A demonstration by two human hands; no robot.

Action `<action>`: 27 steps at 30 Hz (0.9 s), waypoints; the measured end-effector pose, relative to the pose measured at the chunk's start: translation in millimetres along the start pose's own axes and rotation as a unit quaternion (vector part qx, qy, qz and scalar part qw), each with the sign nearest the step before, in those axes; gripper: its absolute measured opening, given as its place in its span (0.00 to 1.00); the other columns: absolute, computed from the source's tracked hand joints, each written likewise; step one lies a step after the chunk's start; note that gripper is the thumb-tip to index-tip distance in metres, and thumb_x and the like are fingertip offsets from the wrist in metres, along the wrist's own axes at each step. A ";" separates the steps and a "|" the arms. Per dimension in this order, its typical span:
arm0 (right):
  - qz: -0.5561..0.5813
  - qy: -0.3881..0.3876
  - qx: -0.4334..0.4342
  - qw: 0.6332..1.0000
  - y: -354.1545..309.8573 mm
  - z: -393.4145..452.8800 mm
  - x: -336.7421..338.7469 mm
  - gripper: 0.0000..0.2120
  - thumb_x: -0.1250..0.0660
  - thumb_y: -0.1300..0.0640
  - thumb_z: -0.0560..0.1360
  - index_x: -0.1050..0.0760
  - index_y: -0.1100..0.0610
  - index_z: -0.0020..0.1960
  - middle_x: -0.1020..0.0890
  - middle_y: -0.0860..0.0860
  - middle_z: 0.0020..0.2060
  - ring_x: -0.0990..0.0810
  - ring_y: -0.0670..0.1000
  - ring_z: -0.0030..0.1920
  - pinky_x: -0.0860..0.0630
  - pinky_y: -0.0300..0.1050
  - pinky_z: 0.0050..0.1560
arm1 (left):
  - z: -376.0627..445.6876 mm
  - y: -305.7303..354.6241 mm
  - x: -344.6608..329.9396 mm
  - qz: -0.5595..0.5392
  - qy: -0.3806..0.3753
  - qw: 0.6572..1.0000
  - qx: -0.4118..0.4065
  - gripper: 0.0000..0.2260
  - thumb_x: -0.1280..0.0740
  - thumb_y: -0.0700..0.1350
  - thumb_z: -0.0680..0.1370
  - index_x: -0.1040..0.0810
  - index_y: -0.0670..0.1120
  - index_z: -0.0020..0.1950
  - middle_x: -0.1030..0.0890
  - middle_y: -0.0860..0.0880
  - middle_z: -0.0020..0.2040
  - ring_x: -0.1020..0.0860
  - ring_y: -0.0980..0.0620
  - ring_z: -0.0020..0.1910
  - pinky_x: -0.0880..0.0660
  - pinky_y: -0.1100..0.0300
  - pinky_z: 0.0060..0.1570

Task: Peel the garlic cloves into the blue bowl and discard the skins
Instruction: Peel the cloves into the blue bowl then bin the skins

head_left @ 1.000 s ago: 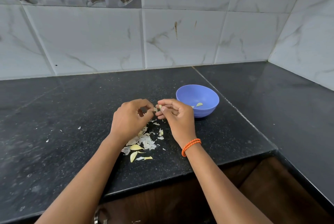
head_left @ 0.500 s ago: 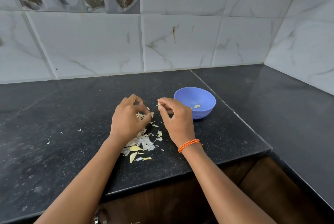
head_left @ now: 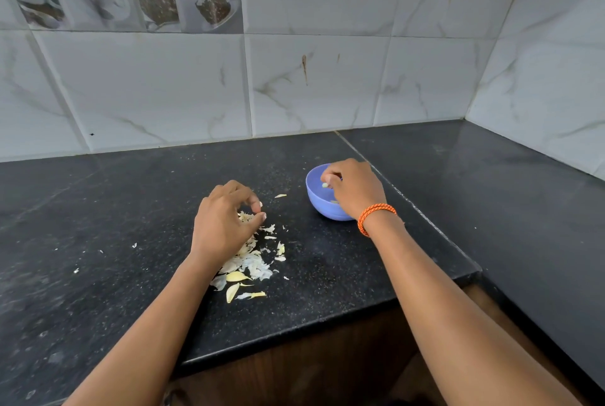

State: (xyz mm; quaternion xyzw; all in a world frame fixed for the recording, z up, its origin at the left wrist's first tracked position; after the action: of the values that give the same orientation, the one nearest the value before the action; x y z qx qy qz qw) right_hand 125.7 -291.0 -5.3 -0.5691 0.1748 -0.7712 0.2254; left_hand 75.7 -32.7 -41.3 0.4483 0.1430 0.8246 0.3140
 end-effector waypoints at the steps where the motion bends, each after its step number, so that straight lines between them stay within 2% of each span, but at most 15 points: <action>1: -0.001 -0.002 -0.002 1.000 2.9 0.0 0.2 0.14 0.40 0.65 0.77 0.23 0.53 0.37 0.18 0.51 0.38 0.24 0.60 0.39 0.27 0.50 0.37 | 0.1 -0.5 0.8 -0.001 0.003 1.000 0.006 0.12 0.20 0.46 0.74 0.22 0.56 0.42 0.20 0.60 0.44 0.24 0.56 0.48 0.30 0.54 0.46; 3: 0.006 0.013 -0.006 1.000 6.0 -1.5 5.6 0.17 0.42 0.65 0.79 0.18 0.50 0.45 0.15 0.50 0.44 0.20 0.57 0.43 0.24 0.49 0.42 | 0.7 -1.6 0.8 -0.019 0.004 1.000 0.017 0.11 0.22 0.44 0.76 0.22 0.57 0.44 0.19 0.60 0.41 0.24 0.56 0.48 0.28 0.54 0.44; 5: 0.016 0.047 -0.004 0.999 4.5 -3.1 13.4 0.18 0.43 0.65 0.81 0.16 0.51 0.54 0.14 0.50 0.48 0.19 0.54 0.49 0.22 0.50 0.47 | 1.3 -2.7 -0.9 -0.047 -0.003 0.999 0.014 0.11 0.25 0.41 0.77 0.20 0.58 0.48 0.16 0.60 0.41 0.22 0.56 0.49 0.25 0.54 0.47; 7: 0.038 0.090 0.012 0.995 -3.0 -5.3 20.0 0.17 0.40 0.66 0.82 0.15 0.52 0.55 0.14 0.49 0.49 0.19 0.53 0.49 0.21 0.50 0.47 | 1.5 -3.2 -2.5 -0.069 -0.012 0.997 0.012 0.14 0.28 0.37 0.78 0.17 0.58 0.51 0.14 0.62 0.42 0.21 0.56 0.51 0.24 0.54 0.51; 10: 0.080 0.127 0.069 0.986 -29.0 -15.6 21.2 0.10 0.34 0.62 0.82 0.15 0.52 0.53 0.15 0.47 0.49 0.19 0.48 0.46 0.20 0.50 0.51 | 3.5 -4.9 -2.0 -0.104 -0.018 0.994 0.028 0.13 0.29 0.37 0.79 0.14 0.57 0.47 0.14 0.61 0.41 0.21 0.56 0.50 0.24 0.53 0.54; 12: 0.110 0.087 0.114 0.983 -49.8 -27.6 7.8 0.08 0.32 0.56 0.83 0.16 0.50 0.58 0.16 0.45 0.46 0.21 0.45 0.43 0.21 0.48 0.49 | 4.9 -6.3 1.6 -0.134 -0.014 0.990 0.046 0.12 0.29 0.39 0.81 0.12 0.55 0.47 0.13 0.58 0.41 0.19 0.59 0.50 0.24 0.57 0.53; 15: 0.124 -0.002 0.175 0.977 -74.5 -45.0 -23.6 0.12 0.33 0.53 0.84 0.20 0.46 0.67 0.18 0.45 0.37 0.21 0.46 0.38 0.21 0.48 0.43 | 6.4 -12.9 10.2 -0.147 0.013 0.987 0.060 0.09 0.30 0.41 0.83 0.11 0.53 0.51 0.13 0.57 0.40 0.15 0.60 0.45 0.23 0.58 0.49; 19: 0.129 -0.079 0.191 0.970 -80.4 -49.2 -64.0 0.11 0.27 0.63 0.78 0.15 0.50 0.56 0.19 0.44 0.40 0.21 0.46 0.37 0.20 0.44 0.43 | 6.0 -27.8 9.7 -0.131 0.020 0.987 0.092 0.09 0.30 0.41 0.82 0.11 0.53 0.49 0.13 0.57 0.40 0.16 0.59 0.42 0.23 0.58 0.45; 20: 0.128 -0.094 0.183 0.970 -79.5 -48.0 -71.6 0.11 0.26 0.64 0.77 0.15 0.50 0.54 0.19 0.43 0.41 0.20 0.46 0.38 0.19 0.44 0.44 | 6.2 -29.8 7.7 -0.129 0.015 0.987 0.099 0.10 0.30 0.41 0.82 0.11 0.53 0.48 0.13 0.58 0.41 0.16 0.60 0.43 0.23 0.59 0.45; 22: 0.118 -0.112 0.163 0.973 -78.7 -45.7 -81.0 0.06 0.25 0.59 0.78 0.14 0.49 0.53 0.16 0.43 0.41 0.18 0.45 0.40 0.17 0.49 0.46 | 6.9 -32.7 6.4 -0.131 0.012 0.985 0.113 0.10 0.30 0.40 0.82 0.11 0.53 0.47 0.13 0.58 0.41 0.15 0.59 0.44 0.25 0.62 0.45; 24: 0.084 -0.119 0.158 0.977 -79.1 -44.0 -86.5 0.05 0.27 0.57 0.80 0.14 0.47 0.50 0.16 0.43 0.43 0.19 0.45 0.46 0.18 0.54 0.50 | 7.4 -35.8 5.4 -0.135 0.011 0.983 0.123 0.10 0.30 0.40 0.82 0.11 0.53 0.47 0.13 0.58 0.41 0.15 0.59 0.44 0.25 0.63 0.45; 27: 0.028 -0.136 0.171 0.975 -84.2 -45.2 -95.7 0.11 0.28 0.64 0.79 0.16 0.47 0.49 0.22 0.44 0.55 0.26 0.49 0.59 0.22 0.53 0.54 | 6.9 -38.0 -0.4 -0.137 -0.009 0.982 0.127 0.11 0.30 0.40 0.81 0.11 0.53 0.46 0.12 0.59 0.42 0.15 0.59 0.45 0.22 0.60 0.47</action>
State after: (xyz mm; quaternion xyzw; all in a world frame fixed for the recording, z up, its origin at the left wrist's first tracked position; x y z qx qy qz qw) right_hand 94.0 -167.6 -50.6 -0.6166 0.0236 -0.6984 0.3626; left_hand 96.4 -4.3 -57.3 0.4685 0.3040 0.7446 0.3657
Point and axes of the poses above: each hand's wrist, its own z-axis towards the middle knuckle, its own x-axis out of the back of the hand, y = z × x, the point moved 8 cm from there along z, towards the middle knuckle
